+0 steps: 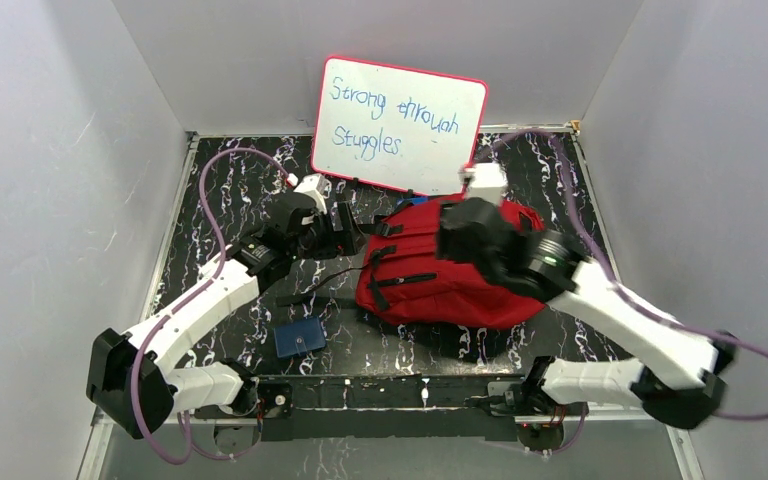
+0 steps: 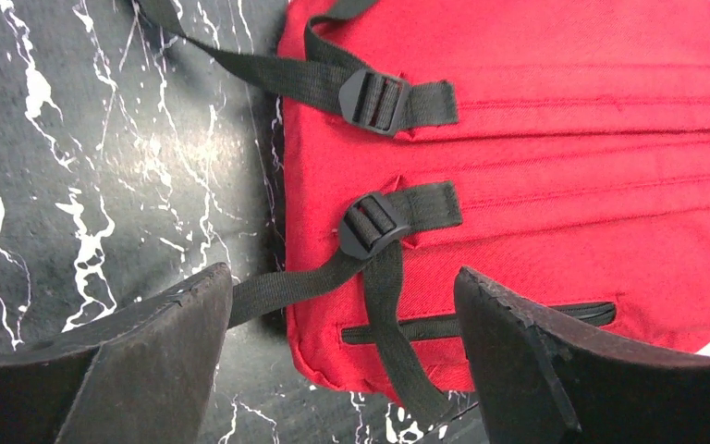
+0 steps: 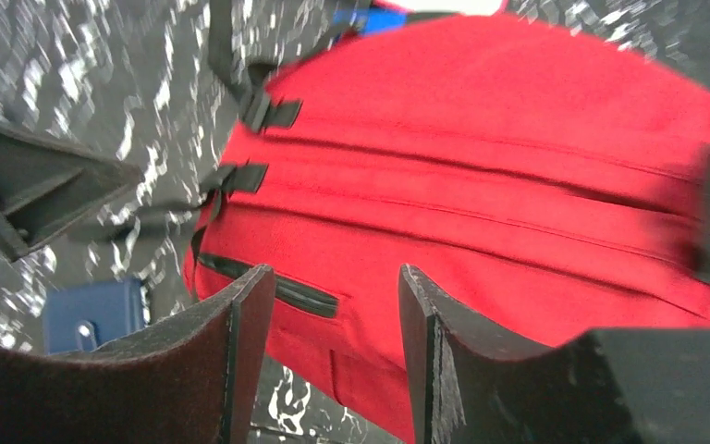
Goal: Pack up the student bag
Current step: Adjust the student bag at the center of the board.
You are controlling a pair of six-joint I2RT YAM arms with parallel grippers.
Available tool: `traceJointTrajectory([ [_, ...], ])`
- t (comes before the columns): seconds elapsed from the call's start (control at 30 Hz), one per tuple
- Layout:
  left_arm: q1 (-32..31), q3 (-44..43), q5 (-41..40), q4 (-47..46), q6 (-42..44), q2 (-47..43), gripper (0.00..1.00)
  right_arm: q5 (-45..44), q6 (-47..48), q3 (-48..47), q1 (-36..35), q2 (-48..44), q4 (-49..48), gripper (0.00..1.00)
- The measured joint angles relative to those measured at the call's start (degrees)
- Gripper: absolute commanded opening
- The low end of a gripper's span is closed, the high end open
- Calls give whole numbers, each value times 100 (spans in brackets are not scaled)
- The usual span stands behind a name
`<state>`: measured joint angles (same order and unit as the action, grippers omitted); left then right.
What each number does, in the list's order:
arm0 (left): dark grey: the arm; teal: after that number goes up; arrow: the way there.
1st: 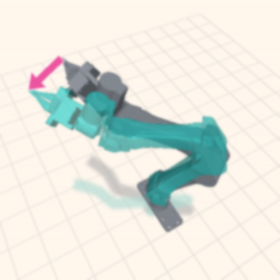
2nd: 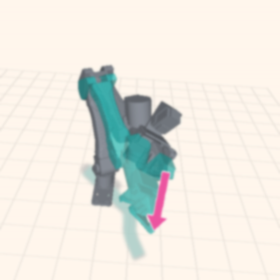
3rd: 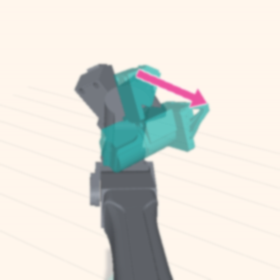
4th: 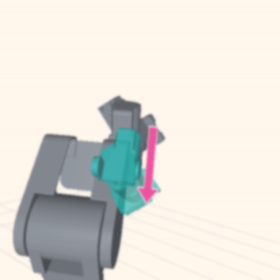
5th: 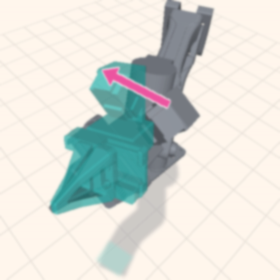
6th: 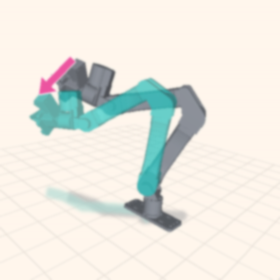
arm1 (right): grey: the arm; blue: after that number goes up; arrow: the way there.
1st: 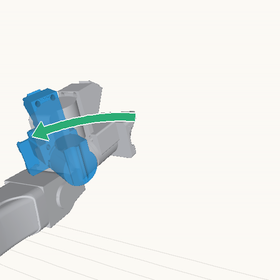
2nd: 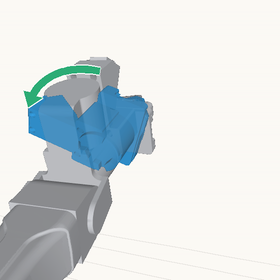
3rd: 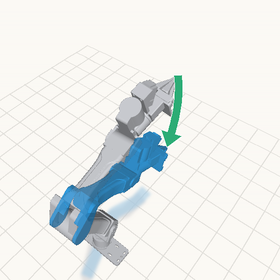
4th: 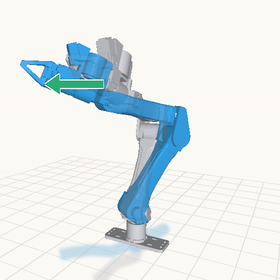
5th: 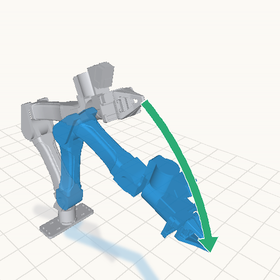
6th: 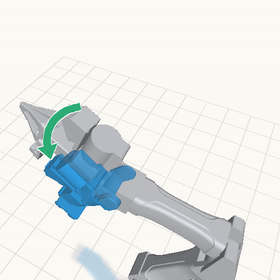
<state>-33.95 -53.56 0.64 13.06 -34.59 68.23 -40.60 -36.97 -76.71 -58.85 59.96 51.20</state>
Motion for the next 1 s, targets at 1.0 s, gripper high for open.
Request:
traceJointTrajectory([
  [1.0,4,407,769,-951,-520,1078,87,4308,942,2382,2734,-669,-1768,56],
])
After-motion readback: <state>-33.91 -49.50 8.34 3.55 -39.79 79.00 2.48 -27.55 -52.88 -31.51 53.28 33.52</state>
